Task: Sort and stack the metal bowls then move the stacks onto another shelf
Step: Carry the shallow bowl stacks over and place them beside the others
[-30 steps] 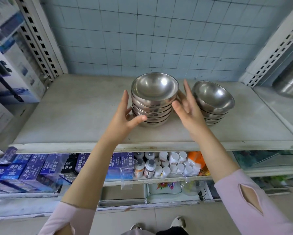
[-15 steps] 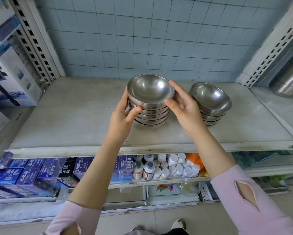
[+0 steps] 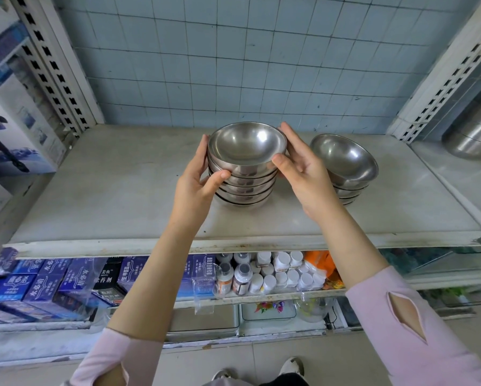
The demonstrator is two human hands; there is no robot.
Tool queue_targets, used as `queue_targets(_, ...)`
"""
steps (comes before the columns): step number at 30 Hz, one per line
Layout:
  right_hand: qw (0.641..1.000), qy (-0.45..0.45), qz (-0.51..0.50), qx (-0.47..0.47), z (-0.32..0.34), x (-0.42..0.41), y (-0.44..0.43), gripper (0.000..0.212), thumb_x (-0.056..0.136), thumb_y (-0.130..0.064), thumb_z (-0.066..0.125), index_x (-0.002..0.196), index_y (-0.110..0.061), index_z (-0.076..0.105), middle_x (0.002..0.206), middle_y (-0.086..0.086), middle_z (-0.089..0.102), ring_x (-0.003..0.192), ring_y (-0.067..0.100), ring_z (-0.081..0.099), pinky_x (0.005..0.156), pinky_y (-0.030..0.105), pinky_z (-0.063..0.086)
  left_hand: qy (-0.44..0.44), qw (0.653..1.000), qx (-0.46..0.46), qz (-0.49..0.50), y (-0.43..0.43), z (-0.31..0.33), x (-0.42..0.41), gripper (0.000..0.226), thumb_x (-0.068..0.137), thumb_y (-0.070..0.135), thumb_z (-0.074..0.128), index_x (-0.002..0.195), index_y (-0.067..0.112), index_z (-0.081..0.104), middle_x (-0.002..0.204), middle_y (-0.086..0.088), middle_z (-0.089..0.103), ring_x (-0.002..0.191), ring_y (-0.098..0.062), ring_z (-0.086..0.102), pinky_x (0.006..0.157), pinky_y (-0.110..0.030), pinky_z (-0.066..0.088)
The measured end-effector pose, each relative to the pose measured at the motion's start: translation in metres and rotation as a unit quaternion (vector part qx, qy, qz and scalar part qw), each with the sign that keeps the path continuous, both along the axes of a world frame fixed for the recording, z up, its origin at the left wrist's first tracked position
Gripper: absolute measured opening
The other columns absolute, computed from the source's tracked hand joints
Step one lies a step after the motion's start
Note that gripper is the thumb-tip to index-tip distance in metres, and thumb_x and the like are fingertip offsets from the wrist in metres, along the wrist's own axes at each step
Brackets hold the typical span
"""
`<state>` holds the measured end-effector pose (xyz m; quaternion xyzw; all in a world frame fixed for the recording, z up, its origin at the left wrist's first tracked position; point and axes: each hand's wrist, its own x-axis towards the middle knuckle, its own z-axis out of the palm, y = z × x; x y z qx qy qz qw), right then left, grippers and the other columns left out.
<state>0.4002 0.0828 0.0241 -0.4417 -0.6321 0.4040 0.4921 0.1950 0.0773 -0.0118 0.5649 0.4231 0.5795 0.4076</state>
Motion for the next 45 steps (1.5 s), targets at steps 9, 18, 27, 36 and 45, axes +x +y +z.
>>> queue_targets(9,1.0,-0.007,-0.002,-0.013,-0.004,-0.005,-0.007,0.092,0.081,-0.061,0.067,0.156,-0.025,0.028,0.157,-0.009,0.039,0.143,0.001,0.037,0.117,0.025,0.031,0.03,0.997,-0.053,-0.053,0.002,-0.013,-0.008,0.104,0.079,0.042,0.069,0.153,0.023,-0.003,0.161,0.005,0.011,0.142,-0.007,0.027,0.107,-0.017,0.033)
queue_targets(18,1.0,0.005,-0.008,-0.027,-0.002,-0.009,-0.034,0.053,0.086,-0.045,0.062,0.136,-0.035,0.048,0.127,-0.02,0.064,0.127,0.001,0.055,0.11,0.041,0.044,0.096,0.988,-0.089,-0.08,-0.013,-0.014,-0.015,0.089,0.066,0.021,0.087,0.141,0.026,0.039,0.129,0.008,0.059,0.116,-0.013,0.058,0.1,-0.03,0.049)
queue_targets(27,0.997,0.075,-0.01,0.005,0.04,0.004,-0.094,0.05,0.085,-0.033,0.065,0.132,-0.04,0.052,0.138,-0.012,0.062,0.124,0.007,0.061,0.103,0.046,0.051,0.098,0.992,-0.043,-0.063,-0.076,0.042,-0.01,0.095,0.055,0.041,0.085,0.14,0.029,0.043,0.123,0.009,0.064,0.112,-0.013,0.061,0.096,-0.036,0.051)
queue_targets(36,0.99,0.082,-0.098,0.05,0.078,0.095,-0.149,0.054,0.076,-0.046,0.065,0.129,-0.043,0.054,0.13,-0.022,0.065,0.123,0.001,0.06,0.094,0.029,0.056,0.11,0.988,0.022,-0.11,-0.095,0.077,0.09,0.095,0.058,0.046,0.083,0.142,0.028,0.042,0.124,0.013,0.064,0.114,-0.01,0.06,0.098,-0.034,0.049)
queue_targets(45,0.974,0.078,-0.204,0.065,0.087,0.253,-0.232,0.066,0.079,-0.033,0.066,0.143,-0.026,0.049,0.137,-0.01,0.063,0.119,0.01,0.065,0.095,0.033,0.056,0.122,0.962,0.028,-0.243,-0.116,0.081,0.272,0.089,0.062,0.038,0.086,0.14,0.024,0.045,0.123,0.007,0.065,0.114,-0.015,0.061,0.099,-0.043,0.048)
